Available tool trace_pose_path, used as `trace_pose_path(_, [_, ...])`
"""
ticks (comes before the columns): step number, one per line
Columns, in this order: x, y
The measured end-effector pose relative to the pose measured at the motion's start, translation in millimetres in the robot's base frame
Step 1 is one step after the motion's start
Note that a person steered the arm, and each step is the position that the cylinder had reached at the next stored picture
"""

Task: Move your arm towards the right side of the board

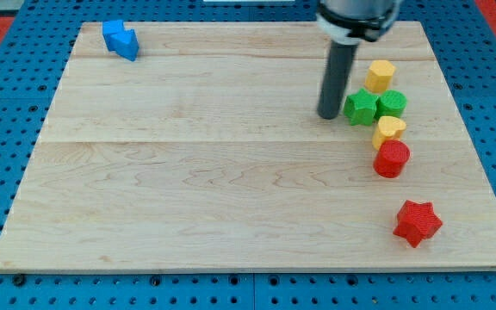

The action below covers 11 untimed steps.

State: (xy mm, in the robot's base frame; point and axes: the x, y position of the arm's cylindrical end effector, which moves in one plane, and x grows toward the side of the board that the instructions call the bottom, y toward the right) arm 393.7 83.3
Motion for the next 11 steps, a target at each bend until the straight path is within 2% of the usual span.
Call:
trace_pose_path(1, [-27, -55])
trace_pose_path(2, [-68, -55])
trace_pose_path(3, [-112, -8])
trace_pose_path(6, [-149, 60])
trace_pose_path(7, [-153, 67])
trace_pose_path(8, [-147, 121])
trace_pose_path(9, [-118, 173])
trace_pose_path(10, [-93, 191])
trace_pose_path(11, [-77, 161])
